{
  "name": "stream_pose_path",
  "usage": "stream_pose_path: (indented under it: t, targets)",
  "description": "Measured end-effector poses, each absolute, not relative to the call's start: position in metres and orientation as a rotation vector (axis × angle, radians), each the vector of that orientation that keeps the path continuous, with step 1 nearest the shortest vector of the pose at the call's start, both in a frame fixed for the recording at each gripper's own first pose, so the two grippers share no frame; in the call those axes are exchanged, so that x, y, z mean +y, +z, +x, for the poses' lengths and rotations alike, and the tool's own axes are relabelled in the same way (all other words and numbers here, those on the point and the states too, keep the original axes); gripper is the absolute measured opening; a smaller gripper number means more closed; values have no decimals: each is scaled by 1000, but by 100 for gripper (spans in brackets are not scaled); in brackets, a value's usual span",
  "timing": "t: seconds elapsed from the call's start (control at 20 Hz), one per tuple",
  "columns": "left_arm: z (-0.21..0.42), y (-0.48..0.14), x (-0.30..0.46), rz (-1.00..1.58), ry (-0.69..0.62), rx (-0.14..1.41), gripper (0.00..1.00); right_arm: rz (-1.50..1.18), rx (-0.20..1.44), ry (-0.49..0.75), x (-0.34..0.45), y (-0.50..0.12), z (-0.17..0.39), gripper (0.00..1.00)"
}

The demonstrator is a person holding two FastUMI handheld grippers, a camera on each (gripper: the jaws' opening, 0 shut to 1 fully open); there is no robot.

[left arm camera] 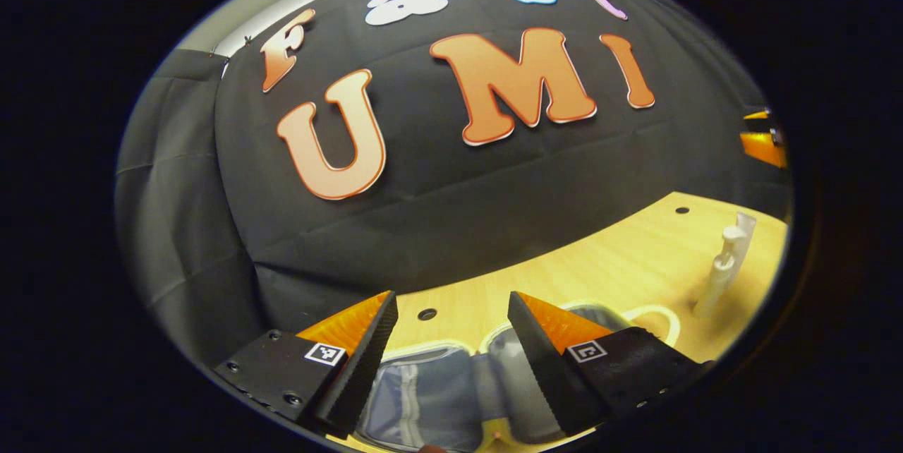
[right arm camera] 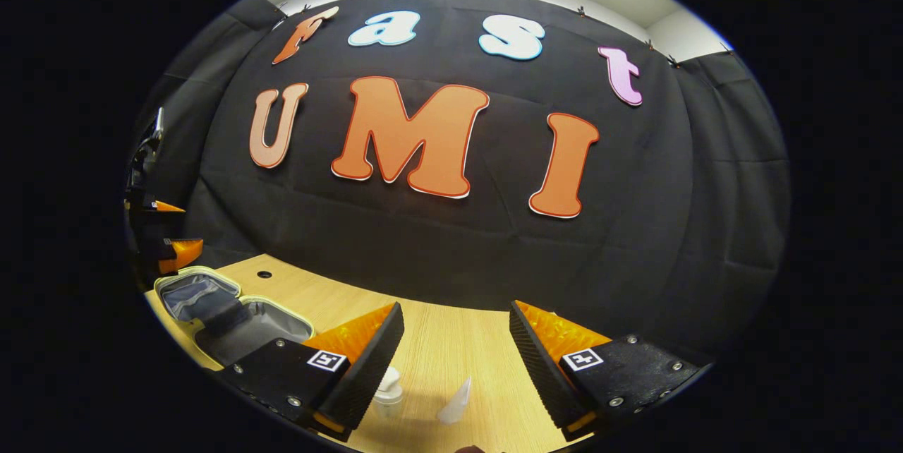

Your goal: First open the suitcase, pack the skin care products into it, and then close the suitcase.

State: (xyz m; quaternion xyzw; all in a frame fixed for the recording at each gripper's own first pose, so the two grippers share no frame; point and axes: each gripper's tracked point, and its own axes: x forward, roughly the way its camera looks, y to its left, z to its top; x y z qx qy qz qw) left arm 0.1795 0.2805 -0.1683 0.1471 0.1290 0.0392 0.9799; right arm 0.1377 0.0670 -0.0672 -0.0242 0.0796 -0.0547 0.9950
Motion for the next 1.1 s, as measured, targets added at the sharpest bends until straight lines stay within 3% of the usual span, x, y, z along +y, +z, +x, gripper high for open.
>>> stream_pose_path:
  t: [0.45,1.1]
  targets:
    - [167,-149,169,160,36,181,98,-18,182,-53,46,-87,132,96]
    - [147,-210,24,185,-234,281,99,-62,298,-20,15,-143,110,96]
